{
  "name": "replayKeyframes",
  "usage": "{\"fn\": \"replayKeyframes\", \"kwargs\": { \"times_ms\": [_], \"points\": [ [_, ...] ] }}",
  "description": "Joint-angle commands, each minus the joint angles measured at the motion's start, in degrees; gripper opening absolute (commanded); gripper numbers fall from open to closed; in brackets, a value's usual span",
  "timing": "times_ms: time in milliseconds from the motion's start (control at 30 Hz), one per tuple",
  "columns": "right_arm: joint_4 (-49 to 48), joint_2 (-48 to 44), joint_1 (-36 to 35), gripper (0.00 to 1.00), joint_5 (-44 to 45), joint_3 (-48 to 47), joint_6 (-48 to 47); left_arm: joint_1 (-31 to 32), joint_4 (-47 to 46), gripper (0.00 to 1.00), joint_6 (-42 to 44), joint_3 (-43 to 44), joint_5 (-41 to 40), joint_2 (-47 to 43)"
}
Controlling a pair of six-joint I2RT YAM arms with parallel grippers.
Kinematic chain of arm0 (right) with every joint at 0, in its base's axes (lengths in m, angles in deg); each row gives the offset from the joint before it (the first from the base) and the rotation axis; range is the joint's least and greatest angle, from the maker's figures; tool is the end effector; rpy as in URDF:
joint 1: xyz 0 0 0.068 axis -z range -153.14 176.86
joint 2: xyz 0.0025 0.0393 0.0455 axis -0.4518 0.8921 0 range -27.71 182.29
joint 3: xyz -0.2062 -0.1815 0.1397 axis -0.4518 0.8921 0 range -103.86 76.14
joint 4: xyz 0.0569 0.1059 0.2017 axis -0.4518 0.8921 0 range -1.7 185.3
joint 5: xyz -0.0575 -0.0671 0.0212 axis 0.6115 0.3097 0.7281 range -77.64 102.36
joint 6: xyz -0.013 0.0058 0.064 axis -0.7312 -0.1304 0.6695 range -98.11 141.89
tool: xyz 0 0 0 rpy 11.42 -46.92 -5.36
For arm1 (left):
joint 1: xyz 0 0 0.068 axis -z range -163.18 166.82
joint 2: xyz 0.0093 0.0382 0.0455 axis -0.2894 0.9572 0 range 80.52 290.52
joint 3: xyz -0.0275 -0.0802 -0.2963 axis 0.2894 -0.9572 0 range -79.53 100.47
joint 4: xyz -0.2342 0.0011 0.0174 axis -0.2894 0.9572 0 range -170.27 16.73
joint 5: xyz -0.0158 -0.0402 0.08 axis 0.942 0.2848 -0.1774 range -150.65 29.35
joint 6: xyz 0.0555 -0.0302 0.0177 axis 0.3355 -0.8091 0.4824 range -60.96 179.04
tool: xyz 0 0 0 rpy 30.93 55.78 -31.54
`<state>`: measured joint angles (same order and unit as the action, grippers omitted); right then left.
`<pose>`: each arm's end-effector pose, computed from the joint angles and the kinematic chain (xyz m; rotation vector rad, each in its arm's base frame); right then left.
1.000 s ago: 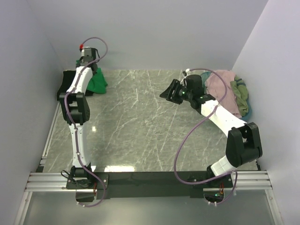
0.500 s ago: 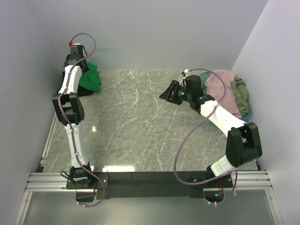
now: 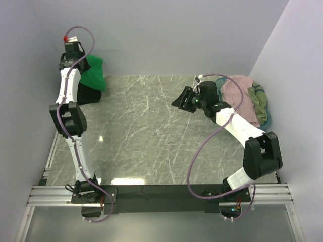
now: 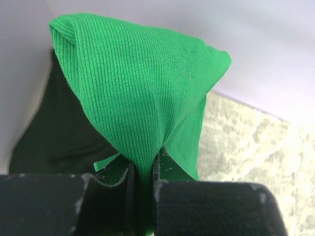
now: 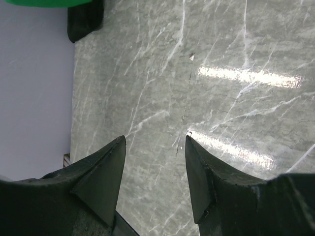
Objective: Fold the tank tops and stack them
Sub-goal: Neatly place the folded tank top to the corner
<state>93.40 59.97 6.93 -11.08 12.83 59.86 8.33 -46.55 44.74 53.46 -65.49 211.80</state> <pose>0.3082 0.1336 0.3195 0.0817 2.2082 1.0181 0.5324 0.0839 0.3392 -0.4692 2.0751 0.0302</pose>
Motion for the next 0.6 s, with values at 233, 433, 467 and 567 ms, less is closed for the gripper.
{"fn": "replayKeyframes", "kwargs": {
  "times_ms": [233,433,467,567],
  "points": [
    [-1.41,-0.49,-0.47,0.58,-0.20,-0.68,-1.50,-5.30,-3.39,0.00,-3.18,1.05,3.00,0.02],
    [-1.32,0.56,-0.99,0.58,-0.20,-1.03,-1.76,-7.94,-3.39,0.20,-5.81,-1.15,1.77,5.12],
    [-1.15,0.65,-1.00,0.58,-0.11,-1.11,-1.85,-8.64,-3.48,0.27,-7.39,-2.11,1.42,5.21],
    [-0.88,1.09,-1.26,0.58,-0.11,-1.47,-2.12,-10.31,-4.01,0.51,-10.55,-4.57,-1.22,3.81]
  ]
}}
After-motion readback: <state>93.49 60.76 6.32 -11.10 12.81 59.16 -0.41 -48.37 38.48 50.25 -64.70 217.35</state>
